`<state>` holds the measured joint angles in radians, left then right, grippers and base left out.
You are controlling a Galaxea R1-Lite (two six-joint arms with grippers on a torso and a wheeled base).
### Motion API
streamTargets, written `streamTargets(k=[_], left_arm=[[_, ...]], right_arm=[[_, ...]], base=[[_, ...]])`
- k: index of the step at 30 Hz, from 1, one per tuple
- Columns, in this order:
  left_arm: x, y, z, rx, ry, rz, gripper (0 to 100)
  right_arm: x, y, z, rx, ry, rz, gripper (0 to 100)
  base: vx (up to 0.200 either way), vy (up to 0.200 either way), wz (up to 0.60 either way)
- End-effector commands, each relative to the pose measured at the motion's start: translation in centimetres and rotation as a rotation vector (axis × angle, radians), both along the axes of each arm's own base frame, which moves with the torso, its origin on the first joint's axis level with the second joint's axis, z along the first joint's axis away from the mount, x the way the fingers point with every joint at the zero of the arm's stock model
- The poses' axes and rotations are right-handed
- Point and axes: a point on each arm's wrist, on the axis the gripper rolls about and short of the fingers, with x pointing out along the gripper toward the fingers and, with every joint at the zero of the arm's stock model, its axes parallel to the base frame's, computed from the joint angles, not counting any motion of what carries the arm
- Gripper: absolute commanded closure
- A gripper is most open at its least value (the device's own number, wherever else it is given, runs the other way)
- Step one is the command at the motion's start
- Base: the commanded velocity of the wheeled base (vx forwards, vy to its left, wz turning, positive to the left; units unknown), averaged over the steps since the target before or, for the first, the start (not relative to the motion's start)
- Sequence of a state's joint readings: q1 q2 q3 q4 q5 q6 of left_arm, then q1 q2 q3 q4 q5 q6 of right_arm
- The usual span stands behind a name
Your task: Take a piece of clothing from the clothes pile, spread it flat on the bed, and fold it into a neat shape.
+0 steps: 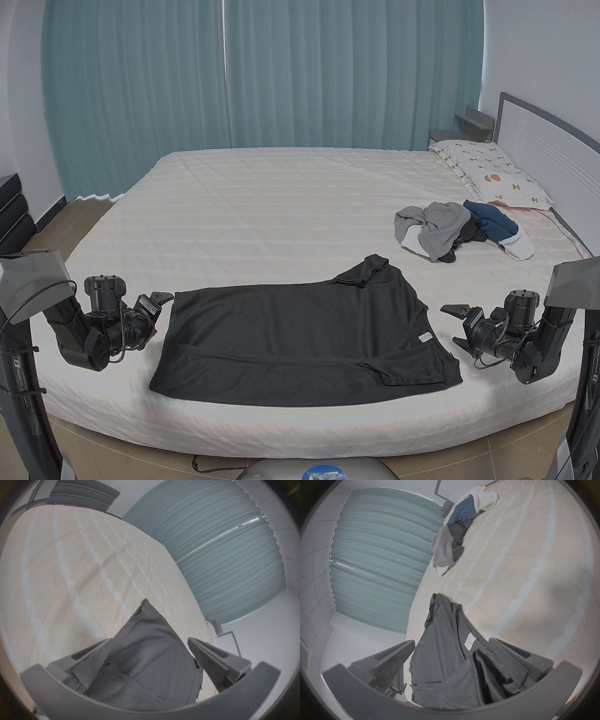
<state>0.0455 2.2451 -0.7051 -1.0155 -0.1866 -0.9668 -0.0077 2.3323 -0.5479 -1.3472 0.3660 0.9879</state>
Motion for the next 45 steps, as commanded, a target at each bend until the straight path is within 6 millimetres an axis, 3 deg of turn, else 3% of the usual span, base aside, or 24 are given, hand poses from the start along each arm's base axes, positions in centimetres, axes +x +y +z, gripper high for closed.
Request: streamTargets(k=[1,8,45], left_arm=[[-0.3,1.5,0.0,0.015,0.001,0.006,0],[-0.6,2.1,-0.1,0.013,0.005,0.023,0],[-1.2,1.9,-0.9,0.016,0.047,0.016,0]], right_arm=[[0.0,0.0,0.0,0.000,0.001,0.001,0],[-0.1,0.0,0.0,0.000,0.001,0.001,0],[-0.2,0.0,-0.1,-0.001,0.006,0.001,0]], base=[[0.000,0.000,0.00],[0.000,0.000,0.00],[0.016,-0.016,0.00]])
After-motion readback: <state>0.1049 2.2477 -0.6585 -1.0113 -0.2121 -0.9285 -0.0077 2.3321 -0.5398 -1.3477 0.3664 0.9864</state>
